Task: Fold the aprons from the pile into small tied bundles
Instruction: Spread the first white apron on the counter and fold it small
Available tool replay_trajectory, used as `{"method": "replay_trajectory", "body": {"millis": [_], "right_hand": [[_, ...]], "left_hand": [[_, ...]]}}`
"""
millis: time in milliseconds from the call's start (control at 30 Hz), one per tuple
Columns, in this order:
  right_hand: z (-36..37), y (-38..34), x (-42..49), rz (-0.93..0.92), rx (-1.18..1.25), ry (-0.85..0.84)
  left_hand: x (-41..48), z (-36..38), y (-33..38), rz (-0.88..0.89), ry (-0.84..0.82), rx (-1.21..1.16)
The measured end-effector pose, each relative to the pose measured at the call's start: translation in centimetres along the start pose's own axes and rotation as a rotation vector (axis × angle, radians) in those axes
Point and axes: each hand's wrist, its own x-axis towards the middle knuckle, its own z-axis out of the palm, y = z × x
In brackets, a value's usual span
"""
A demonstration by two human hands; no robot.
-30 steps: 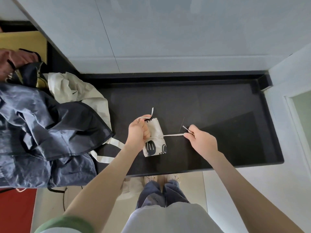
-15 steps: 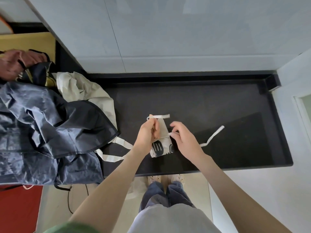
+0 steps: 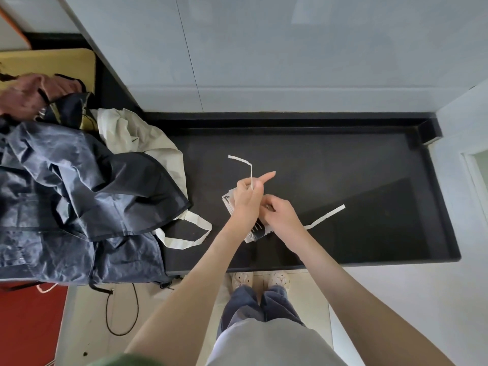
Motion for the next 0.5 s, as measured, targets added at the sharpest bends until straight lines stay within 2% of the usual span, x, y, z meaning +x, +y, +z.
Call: {"method": "replay_trajectory", "body": {"millis": [67,167,233,333,367,400,467,500], "right_hand": [[0.0,-0.2,-0.5,0.010,0.128,-0.027],[0.1,-0.5,-0.9,0.042,0.264,-0.068],[0.2,-0.3,-0.9,0.055,0.267,-0.083],[0.2,0.0,-0.9,0.078,0.249,-0.067],[0.2,0.0,-0.9,0.081,0.237,-0.059],[0.2,0.0,-0.9,0.079,0.226,-0.054],[0.1,-0.1,-1.0,0.065,0.222,-0.054],[0.1,-0.1,-1.1,0.059,0.229,-0.054]], "left_hand": [[0.1,0.0,-0.7,0.071,0.000,0.191],[0.2,-0.4,-1.3,0.125,0.036,0.239],[-0.2,-0.9,-1.1,0.175,0.186,0.310],[-1.1,-1.5,-1.3,0.123,0.417,0.216],[-1.2,-1.7,-1.8,0.160,0.476,0.268],[-1.1,-1.9,-2.5,0.289,0.515,0.401],[-0.8,-1.9,-3.8,0.654,0.507,0.696],[-0.7,-1.8,-3.8,0.764,0.492,0.797]]}}
